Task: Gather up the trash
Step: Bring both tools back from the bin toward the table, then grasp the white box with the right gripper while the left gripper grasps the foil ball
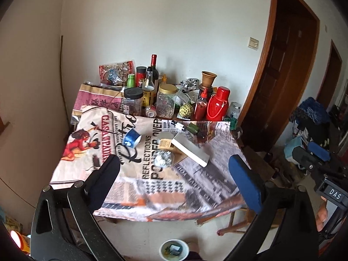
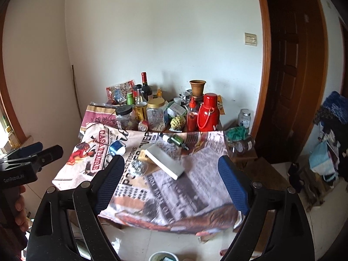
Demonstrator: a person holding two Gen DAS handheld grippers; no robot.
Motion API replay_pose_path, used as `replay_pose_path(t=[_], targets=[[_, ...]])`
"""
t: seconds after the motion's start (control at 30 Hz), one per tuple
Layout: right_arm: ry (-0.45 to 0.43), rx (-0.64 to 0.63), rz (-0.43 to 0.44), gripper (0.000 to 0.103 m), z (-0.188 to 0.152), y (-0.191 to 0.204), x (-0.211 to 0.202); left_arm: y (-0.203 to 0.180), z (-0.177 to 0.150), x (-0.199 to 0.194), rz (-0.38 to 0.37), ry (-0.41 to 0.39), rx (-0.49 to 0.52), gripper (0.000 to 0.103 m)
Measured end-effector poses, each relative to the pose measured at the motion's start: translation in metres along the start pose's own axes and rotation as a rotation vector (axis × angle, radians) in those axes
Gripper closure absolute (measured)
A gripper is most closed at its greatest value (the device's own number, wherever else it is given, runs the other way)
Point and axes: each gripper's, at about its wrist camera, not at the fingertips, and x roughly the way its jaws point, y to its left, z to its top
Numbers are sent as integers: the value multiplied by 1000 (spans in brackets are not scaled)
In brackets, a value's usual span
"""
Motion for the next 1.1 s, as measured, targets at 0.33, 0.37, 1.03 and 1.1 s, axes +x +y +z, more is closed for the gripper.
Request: replay_pose_path(t=[0.33, 0.37, 1.03, 1.1], targets=[[23, -78, 101, 17, 38, -41, 53, -36, 39, 57, 65, -13, -90, 3], [30, -83, 110, 17, 39, -42, 58, -37, 40, 61, 73, -10, -93, 3], [267, -44, 113, 17, 32, -6, 199, 35, 64, 196, 82, 225, -30, 3], [297, -53, 124, 17, 25, -3, 214, 43, 63, 212, 83, 262, -17, 3]])
